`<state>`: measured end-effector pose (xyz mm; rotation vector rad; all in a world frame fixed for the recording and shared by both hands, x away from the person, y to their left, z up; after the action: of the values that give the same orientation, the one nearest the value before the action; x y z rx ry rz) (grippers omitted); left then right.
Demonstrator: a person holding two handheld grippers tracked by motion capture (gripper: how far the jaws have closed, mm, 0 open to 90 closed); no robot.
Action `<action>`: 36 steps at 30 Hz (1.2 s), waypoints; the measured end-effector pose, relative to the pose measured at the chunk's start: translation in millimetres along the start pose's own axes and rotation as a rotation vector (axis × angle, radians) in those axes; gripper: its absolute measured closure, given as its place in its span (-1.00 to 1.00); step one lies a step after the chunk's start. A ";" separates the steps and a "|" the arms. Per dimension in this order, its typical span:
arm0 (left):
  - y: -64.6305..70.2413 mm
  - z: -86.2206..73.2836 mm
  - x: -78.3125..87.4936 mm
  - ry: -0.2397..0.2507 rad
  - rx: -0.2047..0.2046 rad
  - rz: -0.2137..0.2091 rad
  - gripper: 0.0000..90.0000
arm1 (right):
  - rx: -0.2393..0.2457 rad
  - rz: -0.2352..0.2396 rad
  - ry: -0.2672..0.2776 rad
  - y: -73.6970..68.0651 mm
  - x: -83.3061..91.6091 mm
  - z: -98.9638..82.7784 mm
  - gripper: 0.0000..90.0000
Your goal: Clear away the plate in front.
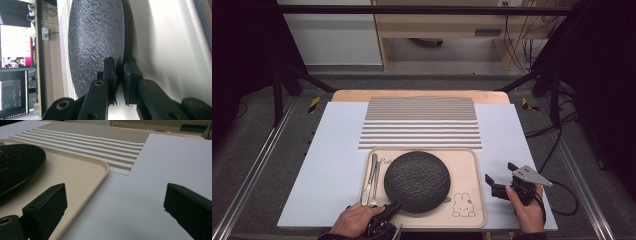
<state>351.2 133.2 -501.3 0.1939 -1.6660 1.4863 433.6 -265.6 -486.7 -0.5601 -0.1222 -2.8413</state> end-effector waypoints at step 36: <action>-7.6 2.7 22.0 0.071 0.287 0.059 -0.25 | 0.006 0.003 0.002 -0.5 -0.9 0.4 -0.89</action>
<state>341.2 137.9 -480.6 0.2462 -1.4084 1.7548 434.5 -264.9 -486.7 -0.5553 -0.1290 -2.8374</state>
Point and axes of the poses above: each handheld gripper's, and its own axes: x roughly backward along the jaws, z roughly out of its top, y roughly to its right, the point moved 2 cm from there along -x, roughly forward along the jaws, and after that the axes turned 11 degrees about -z, right-handed, at the moved point
